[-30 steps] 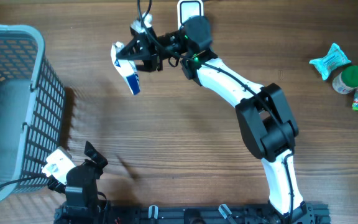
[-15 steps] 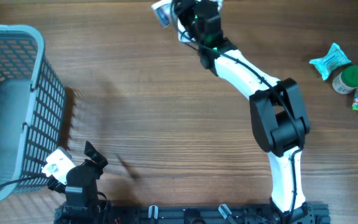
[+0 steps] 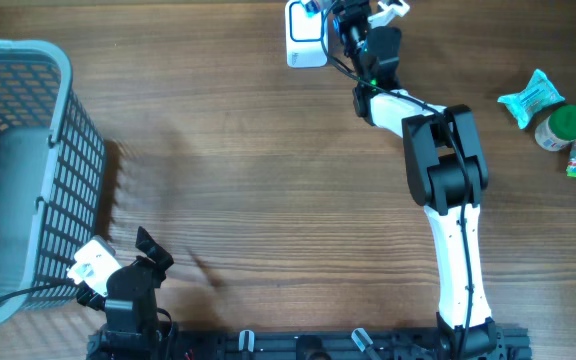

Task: Scan the item barcode
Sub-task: 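Raise the Hansaplast box up to the white scanner, turning it, then carry the Hansaplast box to the right edge and release it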

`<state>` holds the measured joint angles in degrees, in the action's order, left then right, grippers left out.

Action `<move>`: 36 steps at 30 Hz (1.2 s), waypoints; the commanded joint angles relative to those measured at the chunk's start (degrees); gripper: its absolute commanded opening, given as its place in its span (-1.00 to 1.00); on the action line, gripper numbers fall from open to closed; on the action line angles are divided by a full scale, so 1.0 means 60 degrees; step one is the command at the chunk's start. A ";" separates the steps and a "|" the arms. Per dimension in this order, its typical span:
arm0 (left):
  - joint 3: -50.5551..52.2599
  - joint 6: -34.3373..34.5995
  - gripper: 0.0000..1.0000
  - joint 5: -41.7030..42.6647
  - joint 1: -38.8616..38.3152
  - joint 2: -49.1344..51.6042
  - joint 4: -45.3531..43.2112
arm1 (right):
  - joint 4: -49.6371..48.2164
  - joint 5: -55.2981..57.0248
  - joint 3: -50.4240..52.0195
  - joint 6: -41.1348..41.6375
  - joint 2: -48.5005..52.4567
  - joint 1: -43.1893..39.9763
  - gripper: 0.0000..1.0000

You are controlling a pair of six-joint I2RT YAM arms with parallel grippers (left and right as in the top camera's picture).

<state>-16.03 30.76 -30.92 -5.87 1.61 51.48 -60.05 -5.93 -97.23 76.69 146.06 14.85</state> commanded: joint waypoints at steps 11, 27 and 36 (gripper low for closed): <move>0.0000 0.0022 1.00 0.0007 0.0051 -0.0044 0.0011 | 0.4619 -0.2714 -0.0084 -0.7650 -0.3213 -0.1475 0.21; 0.0000 0.0025 1.00 0.0007 0.0051 -0.0044 0.0011 | 1.2178 0.0703 -0.0062 -1.5271 -0.2747 -0.1209 0.99; 0.0000 0.0025 1.00 0.0007 0.0051 -0.0044 0.0011 | 0.9315 0.1038 -0.0066 -1.3992 -0.1133 -0.0798 1.00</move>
<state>-16.03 30.79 -30.92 -5.87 1.58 51.51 -3.88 -0.78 -97.36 -9.02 136.62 10.35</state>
